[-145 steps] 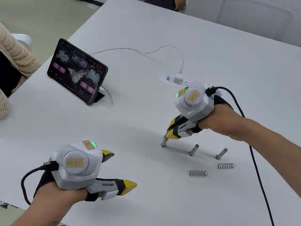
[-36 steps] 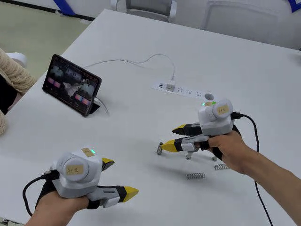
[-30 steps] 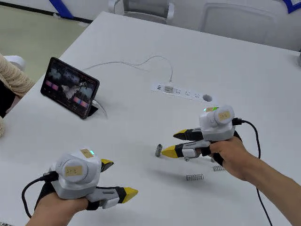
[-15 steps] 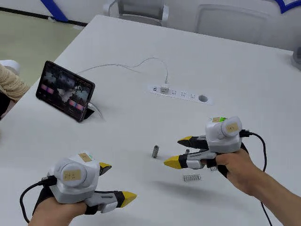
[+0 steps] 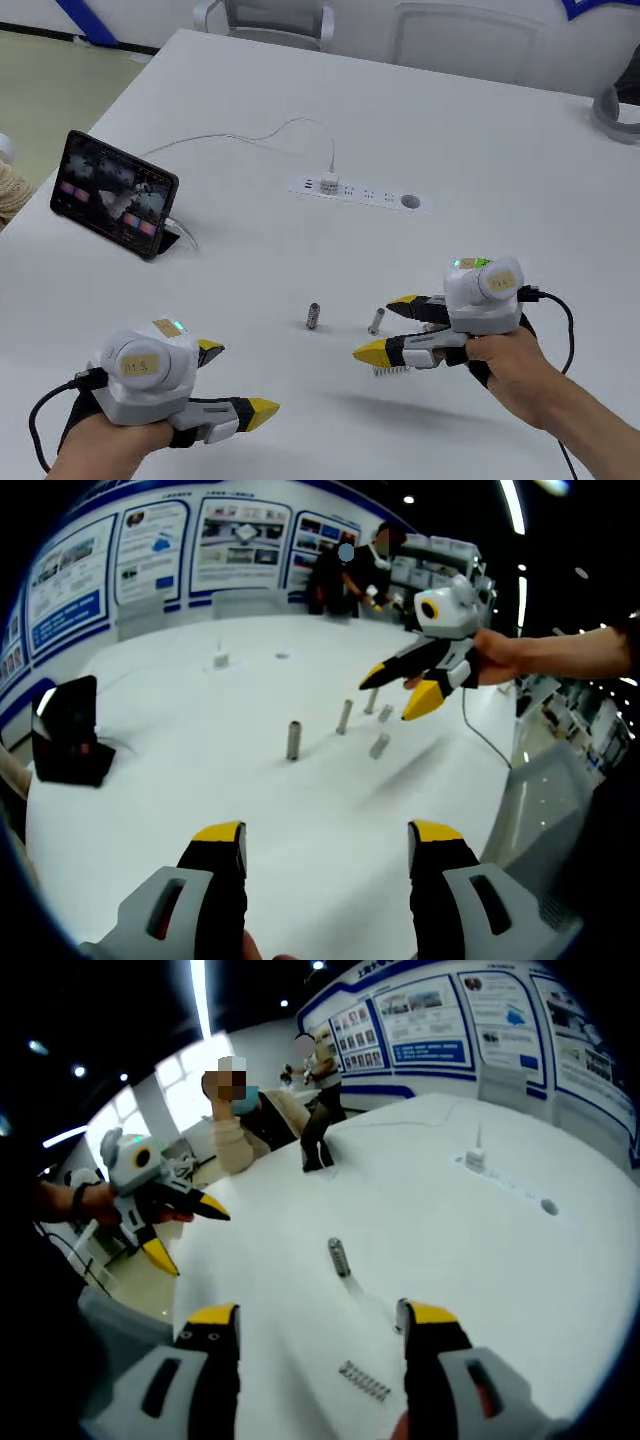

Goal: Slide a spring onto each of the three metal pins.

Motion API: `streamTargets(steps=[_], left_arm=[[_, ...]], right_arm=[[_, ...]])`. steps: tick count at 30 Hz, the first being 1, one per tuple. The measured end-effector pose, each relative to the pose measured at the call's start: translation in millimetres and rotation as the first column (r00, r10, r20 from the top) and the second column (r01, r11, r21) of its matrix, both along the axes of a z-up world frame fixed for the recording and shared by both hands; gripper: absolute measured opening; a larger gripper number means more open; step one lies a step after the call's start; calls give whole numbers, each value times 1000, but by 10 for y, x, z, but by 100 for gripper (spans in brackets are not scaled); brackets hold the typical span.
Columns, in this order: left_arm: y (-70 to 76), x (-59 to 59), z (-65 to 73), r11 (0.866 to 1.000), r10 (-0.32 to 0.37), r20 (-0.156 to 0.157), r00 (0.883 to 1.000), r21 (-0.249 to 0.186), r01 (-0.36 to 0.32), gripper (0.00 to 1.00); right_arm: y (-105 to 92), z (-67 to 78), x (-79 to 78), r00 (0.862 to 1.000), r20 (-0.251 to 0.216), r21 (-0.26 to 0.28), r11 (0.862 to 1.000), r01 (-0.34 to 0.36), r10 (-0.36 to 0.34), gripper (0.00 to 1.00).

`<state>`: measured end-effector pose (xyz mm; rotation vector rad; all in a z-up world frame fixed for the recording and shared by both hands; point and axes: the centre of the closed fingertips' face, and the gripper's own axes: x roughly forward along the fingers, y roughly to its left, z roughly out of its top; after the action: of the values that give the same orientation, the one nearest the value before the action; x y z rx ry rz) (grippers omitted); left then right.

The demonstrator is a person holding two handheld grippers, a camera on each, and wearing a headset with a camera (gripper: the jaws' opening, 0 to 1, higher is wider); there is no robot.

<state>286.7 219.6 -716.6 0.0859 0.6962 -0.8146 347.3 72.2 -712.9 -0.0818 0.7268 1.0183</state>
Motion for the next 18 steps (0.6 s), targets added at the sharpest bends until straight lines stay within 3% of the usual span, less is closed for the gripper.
streamTargets(steps=[18], left_arm=[[-113,41,8,1000,-25,6,1000,-4,25,67]], right_arm=[[-377,-35,-257,995,-5,-4,995,101,-101,72]])
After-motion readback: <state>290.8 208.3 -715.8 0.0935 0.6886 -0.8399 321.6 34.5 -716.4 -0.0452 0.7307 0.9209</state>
